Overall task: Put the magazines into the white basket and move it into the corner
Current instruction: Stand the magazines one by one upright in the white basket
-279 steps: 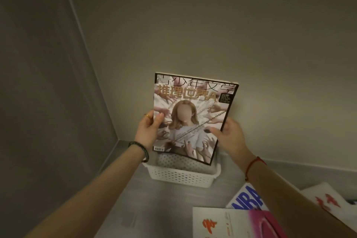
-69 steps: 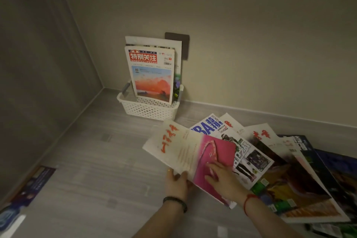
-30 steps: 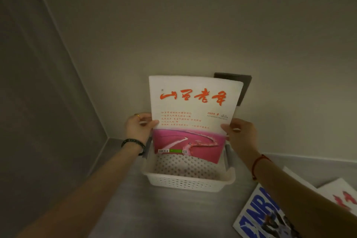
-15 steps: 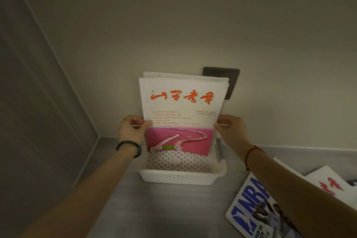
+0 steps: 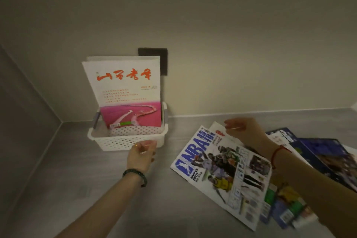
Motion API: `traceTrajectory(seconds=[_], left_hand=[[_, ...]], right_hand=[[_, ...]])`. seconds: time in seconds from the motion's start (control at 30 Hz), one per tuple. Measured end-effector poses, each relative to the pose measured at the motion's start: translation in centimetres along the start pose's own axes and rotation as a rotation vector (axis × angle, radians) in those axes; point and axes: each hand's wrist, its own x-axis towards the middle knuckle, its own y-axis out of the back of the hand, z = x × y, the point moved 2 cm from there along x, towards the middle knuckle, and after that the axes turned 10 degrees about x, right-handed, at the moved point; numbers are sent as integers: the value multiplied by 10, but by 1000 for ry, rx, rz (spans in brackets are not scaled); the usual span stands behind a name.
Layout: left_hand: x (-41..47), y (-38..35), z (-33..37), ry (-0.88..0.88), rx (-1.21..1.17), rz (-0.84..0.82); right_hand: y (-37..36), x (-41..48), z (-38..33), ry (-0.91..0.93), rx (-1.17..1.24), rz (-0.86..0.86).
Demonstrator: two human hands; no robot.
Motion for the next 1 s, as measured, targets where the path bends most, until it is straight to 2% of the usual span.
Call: traceTrajectory(seconds=[0.1, 0.2, 0.3, 0.37, 0.43, 0.57, 0.77, 0.87, 1.0], left_hand=[[-36, -47, -28, 295, -43, -122], [-73, -90, -46, 579, -254, -293], [-98, -127, -47, 693, -434, -354], [-104, -143, -44, 719, -512, -302], [-104, -152, -45, 712, -528, -212], [-101, -155, -54, 642, -420, -148], [-102, -166, -51, 342, -160, -16], [-103, -168, -44, 263, -137, 10], [-108, -158, -22, 83, -69, -61]], right_hand=[[30, -17, 38, -41, -70, -24], [44, -32, 81, -52, -269, -117], [44, -47, 123, -83, -410, -283], [43, -55, 143, -115, -396, -354], [42, -59, 155, -74, -409, -411], [42, -64, 166, 60, -547, -469], [43, -65, 171, 76, -625, -508], [46, -62, 168, 66, -534, -523], [49, -49, 149, -12, -268, -371]])
